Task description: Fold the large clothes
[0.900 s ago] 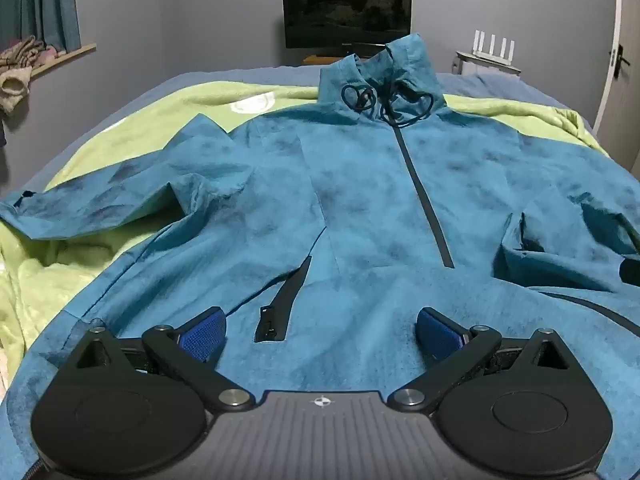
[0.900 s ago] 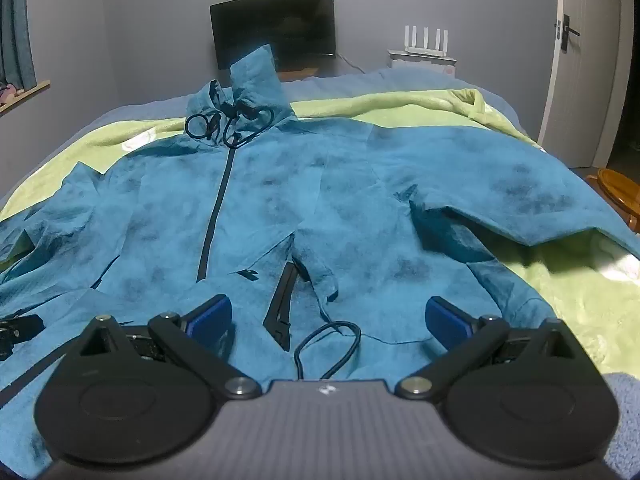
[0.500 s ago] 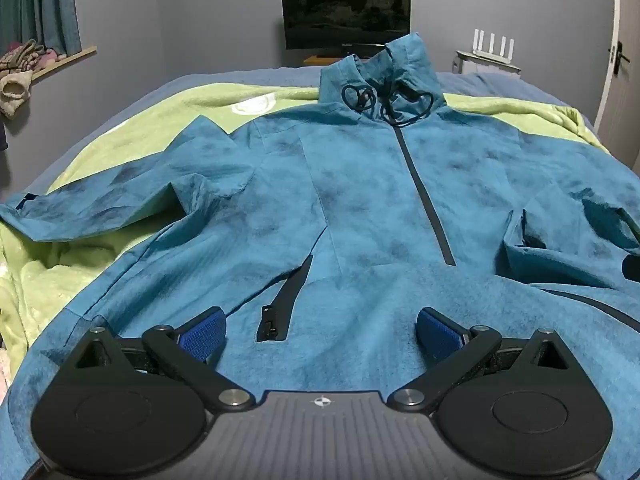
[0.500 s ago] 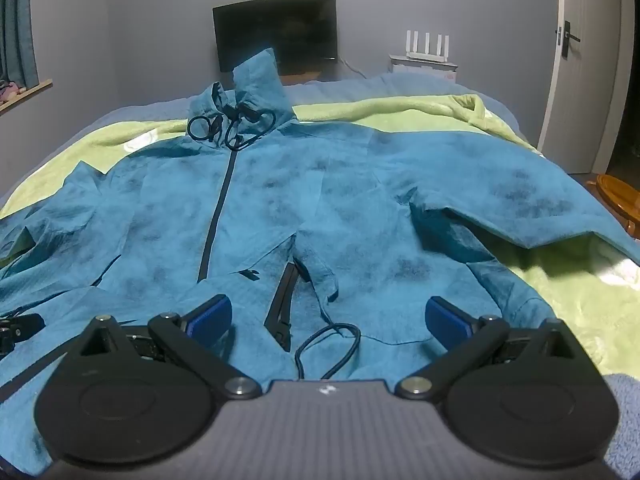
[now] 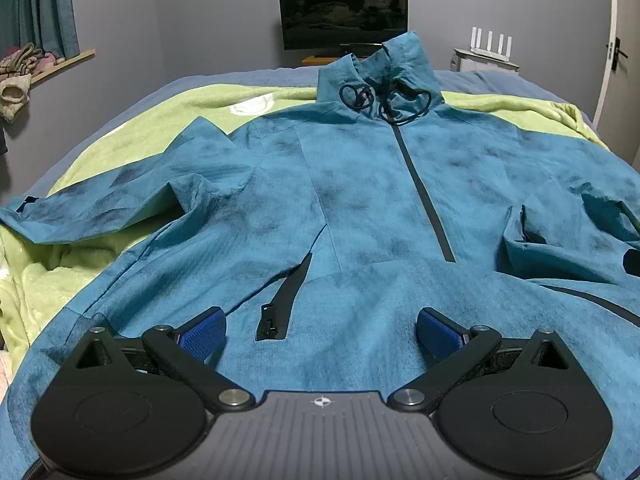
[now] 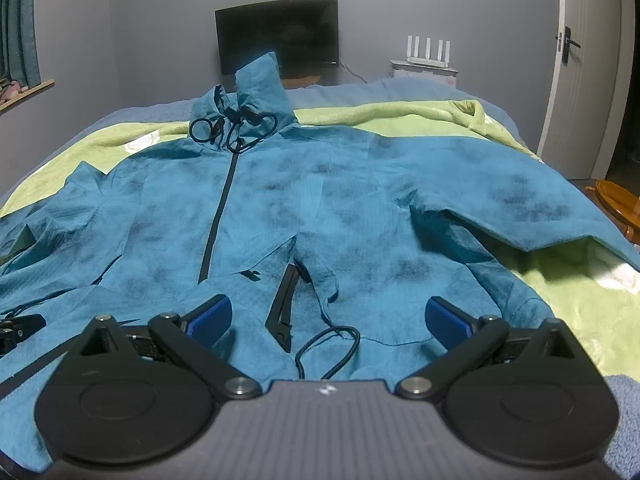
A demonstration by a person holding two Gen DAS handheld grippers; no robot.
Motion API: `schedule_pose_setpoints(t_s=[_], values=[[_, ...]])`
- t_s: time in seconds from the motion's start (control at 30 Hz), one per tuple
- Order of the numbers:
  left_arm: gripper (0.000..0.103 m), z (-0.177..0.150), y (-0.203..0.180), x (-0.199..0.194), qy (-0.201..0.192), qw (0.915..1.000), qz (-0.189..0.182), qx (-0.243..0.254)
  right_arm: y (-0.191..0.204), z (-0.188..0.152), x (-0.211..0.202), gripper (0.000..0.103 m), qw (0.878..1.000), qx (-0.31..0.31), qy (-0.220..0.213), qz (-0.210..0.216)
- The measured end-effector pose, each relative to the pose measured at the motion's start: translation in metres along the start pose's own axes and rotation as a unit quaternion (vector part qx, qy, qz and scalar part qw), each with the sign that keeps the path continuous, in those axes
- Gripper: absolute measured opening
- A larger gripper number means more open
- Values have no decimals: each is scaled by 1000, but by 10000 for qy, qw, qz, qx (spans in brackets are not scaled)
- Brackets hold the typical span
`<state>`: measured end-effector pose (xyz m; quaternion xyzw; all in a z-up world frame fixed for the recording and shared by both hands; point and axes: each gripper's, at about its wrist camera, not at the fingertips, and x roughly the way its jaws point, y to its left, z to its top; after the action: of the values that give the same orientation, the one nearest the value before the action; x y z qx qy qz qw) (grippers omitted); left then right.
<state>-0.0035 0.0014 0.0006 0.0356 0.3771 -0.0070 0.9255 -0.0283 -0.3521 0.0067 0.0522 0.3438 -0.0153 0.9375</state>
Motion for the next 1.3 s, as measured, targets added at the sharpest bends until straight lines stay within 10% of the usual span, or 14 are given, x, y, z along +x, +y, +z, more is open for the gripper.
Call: schedule_pose_setpoints(t_s=[1.3], values=[[103,-1,-2,-2,2,10000,20,17,4,-1,-3,103,9999,-83,-48,-45]])
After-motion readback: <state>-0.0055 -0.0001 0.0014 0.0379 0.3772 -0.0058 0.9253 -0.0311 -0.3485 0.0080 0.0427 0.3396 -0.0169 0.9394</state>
